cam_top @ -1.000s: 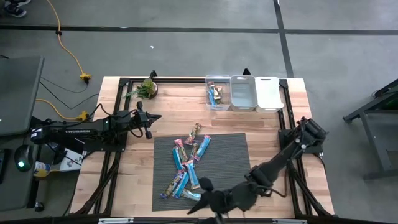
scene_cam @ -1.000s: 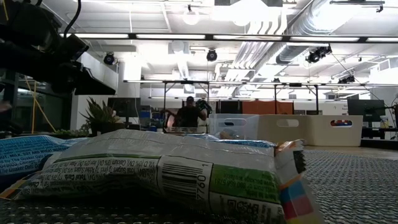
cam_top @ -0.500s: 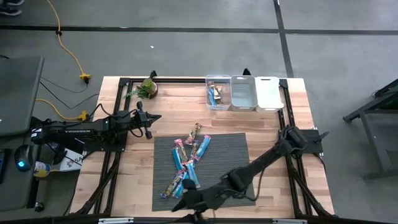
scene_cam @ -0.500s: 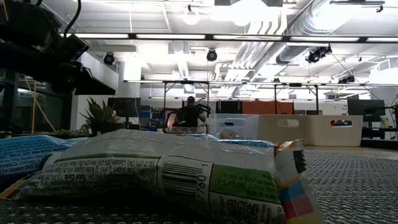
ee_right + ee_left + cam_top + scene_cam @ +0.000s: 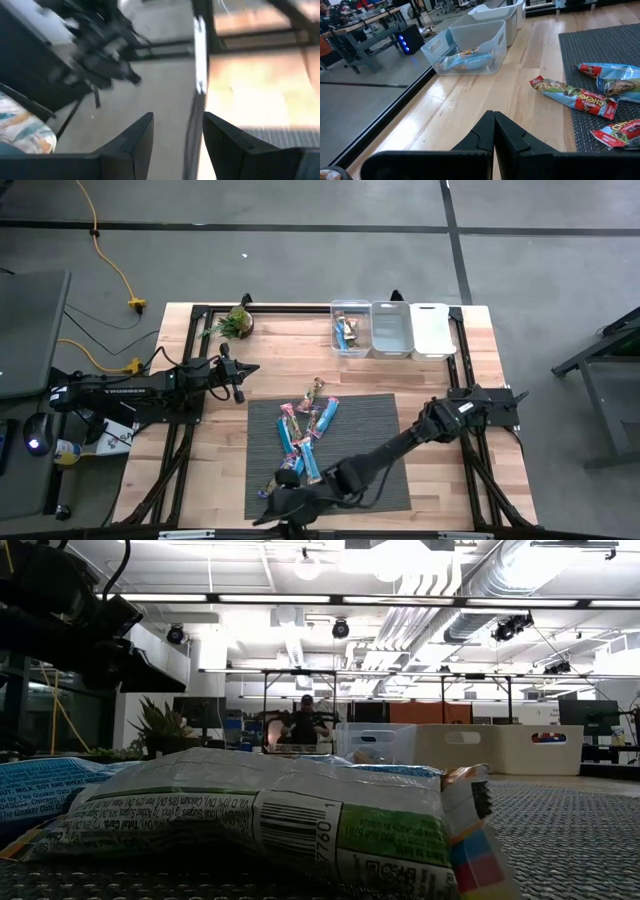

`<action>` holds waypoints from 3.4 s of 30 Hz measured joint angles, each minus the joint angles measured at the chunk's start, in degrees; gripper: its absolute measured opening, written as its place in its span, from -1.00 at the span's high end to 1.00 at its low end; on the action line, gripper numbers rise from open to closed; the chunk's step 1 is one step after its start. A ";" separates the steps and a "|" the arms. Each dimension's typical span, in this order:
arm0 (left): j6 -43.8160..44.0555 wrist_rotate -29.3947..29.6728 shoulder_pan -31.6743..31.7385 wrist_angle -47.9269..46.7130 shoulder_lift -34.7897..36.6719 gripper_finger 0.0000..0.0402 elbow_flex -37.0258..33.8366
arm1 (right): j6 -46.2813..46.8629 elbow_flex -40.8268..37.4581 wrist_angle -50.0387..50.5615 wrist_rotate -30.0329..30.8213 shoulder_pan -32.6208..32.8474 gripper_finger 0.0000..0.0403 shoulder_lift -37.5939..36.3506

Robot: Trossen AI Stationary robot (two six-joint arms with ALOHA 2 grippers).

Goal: Pick and place Granola Bars by type
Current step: Put the yellow granola bar into the transparent bin

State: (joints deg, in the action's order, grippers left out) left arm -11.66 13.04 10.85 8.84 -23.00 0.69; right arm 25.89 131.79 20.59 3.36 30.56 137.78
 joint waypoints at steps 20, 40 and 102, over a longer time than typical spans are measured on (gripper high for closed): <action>0.00 -0.02 0.00 0.00 0.00 1.00 0.00 | 2.15 0.02 32.86 -3.27 -0.23 0.24 -0.20; 0.00 -0.07 0.02 -0.02 0.00 1.00 0.00 | 3.87 -13.84 29.48 -6.27 -0.36 0.23 -0.26; 0.00 -0.09 0.02 0.01 0.00 1.00 0.00 | 8.01 -22.34 19.47 0.46 0.80 0.57 -3.47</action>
State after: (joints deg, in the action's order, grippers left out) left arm -11.66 12.95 10.87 8.85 -23.00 0.69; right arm 33.90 109.44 40.05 3.81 31.36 134.31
